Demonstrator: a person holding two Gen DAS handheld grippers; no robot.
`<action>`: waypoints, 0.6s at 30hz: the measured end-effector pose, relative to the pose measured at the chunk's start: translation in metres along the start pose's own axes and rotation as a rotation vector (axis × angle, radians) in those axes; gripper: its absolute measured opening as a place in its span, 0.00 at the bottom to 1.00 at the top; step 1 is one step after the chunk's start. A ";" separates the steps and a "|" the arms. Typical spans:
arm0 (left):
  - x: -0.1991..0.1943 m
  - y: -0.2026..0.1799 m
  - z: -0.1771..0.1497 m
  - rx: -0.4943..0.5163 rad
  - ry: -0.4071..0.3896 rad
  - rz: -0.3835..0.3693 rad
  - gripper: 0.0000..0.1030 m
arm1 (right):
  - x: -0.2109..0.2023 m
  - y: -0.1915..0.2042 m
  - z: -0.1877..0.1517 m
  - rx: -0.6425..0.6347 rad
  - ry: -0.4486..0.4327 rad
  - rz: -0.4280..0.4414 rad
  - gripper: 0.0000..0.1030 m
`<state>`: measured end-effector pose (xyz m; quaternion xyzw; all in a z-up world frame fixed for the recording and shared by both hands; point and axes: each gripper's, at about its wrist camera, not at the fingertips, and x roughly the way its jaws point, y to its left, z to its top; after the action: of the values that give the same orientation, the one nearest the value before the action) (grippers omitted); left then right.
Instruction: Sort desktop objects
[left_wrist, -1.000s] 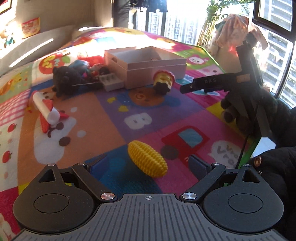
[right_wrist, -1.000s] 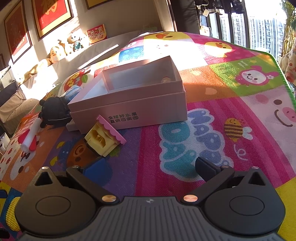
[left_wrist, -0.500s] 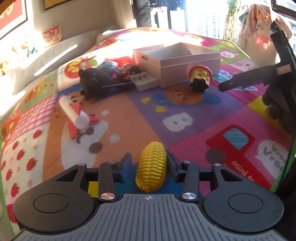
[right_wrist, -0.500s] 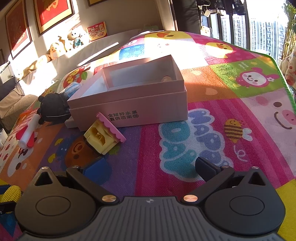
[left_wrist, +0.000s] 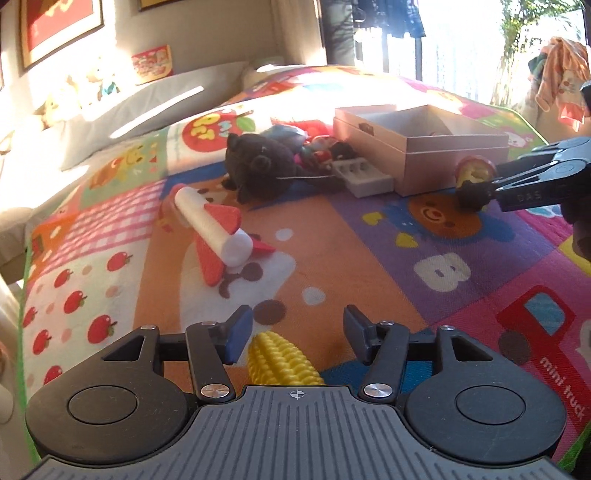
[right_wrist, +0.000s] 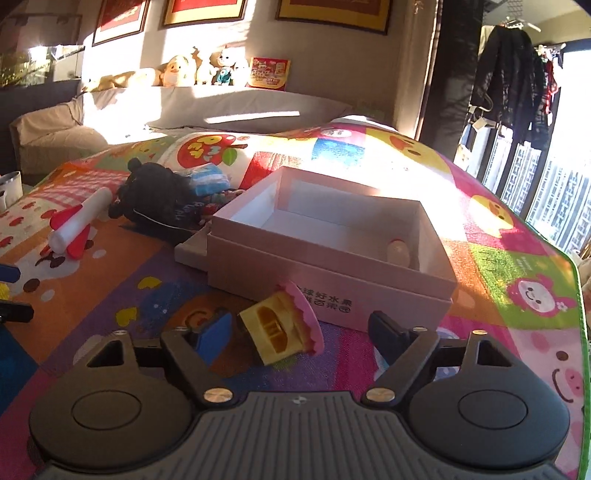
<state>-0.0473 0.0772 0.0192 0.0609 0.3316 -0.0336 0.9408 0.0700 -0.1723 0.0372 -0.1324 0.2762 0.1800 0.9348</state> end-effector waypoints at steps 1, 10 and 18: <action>-0.005 0.000 -0.002 -0.006 -0.002 -0.006 0.69 | 0.005 0.000 0.002 0.005 0.032 0.014 0.47; -0.043 0.006 -0.030 -0.091 0.029 -0.080 0.83 | -0.020 0.000 -0.014 -0.149 -0.001 -0.202 0.41; -0.036 -0.012 -0.024 -0.106 0.013 -0.184 0.87 | -0.033 0.017 -0.030 -0.258 -0.019 -0.230 0.42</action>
<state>-0.0913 0.0690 0.0226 -0.0197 0.3432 -0.1020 0.9335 0.0230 -0.1767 0.0288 -0.2801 0.2250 0.1068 0.9271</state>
